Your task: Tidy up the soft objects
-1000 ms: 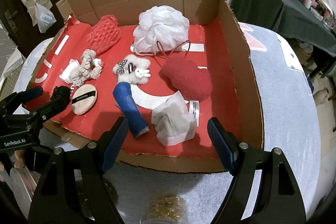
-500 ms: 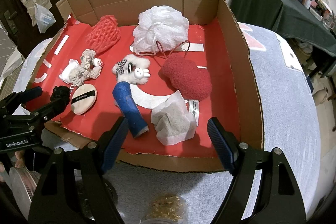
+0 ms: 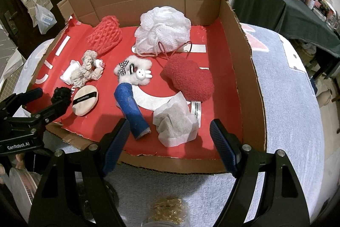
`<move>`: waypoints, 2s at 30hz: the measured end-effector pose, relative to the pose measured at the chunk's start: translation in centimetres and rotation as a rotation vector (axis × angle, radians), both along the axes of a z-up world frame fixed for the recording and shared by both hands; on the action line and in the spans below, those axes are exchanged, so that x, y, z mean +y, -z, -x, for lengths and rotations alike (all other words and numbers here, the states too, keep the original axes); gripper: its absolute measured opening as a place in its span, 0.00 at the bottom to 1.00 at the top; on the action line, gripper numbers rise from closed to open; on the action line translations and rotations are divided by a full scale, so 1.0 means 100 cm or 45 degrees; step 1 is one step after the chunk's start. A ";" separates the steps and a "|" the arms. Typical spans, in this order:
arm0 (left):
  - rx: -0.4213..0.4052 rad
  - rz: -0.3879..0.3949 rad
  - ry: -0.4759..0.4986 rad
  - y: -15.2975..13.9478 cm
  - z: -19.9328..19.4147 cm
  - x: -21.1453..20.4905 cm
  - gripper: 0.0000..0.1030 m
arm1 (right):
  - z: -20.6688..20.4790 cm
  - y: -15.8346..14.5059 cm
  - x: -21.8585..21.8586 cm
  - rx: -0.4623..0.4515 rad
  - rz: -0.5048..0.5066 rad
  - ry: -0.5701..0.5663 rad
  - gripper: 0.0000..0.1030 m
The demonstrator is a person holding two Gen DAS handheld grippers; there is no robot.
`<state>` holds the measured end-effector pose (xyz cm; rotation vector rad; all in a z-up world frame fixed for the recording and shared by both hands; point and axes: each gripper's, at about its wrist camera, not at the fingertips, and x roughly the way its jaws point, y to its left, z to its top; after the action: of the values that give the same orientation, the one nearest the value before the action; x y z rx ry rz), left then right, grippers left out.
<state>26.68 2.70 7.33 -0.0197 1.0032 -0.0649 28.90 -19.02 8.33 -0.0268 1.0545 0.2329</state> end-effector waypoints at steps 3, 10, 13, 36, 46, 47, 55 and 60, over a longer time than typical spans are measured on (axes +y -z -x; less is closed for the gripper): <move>-0.002 0.002 -0.002 0.000 0.000 0.001 0.97 | 0.000 0.000 0.000 -0.001 -0.001 0.000 0.75; -0.002 0.002 -0.003 0.000 0.000 0.000 0.97 | 0.000 0.000 0.000 -0.001 -0.001 0.000 0.75; -0.001 0.004 -0.003 0.000 0.000 0.000 0.97 | 0.000 0.000 0.000 -0.001 0.000 0.000 0.75; -0.004 0.009 -0.004 0.000 0.001 0.001 0.97 | 0.001 0.001 0.000 -0.004 0.003 0.000 0.75; -0.005 0.009 -0.003 0.000 0.001 0.001 0.97 | 0.000 0.000 0.000 -0.005 0.003 -0.001 0.75; -0.005 0.008 -0.003 0.000 0.001 0.001 0.97 | 0.000 0.000 0.000 -0.005 0.003 -0.001 0.75; 0.000 0.022 -0.009 0.000 0.000 0.003 0.97 | 0.000 0.001 0.000 -0.005 0.003 0.000 0.75; 0.011 0.029 -0.013 0.001 0.000 0.003 0.97 | 0.000 0.001 0.000 -0.004 0.006 -0.001 0.75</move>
<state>26.67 2.99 7.26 -0.0463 1.0112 -0.0667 28.92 -19.06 8.27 -0.0323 1.0520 0.2312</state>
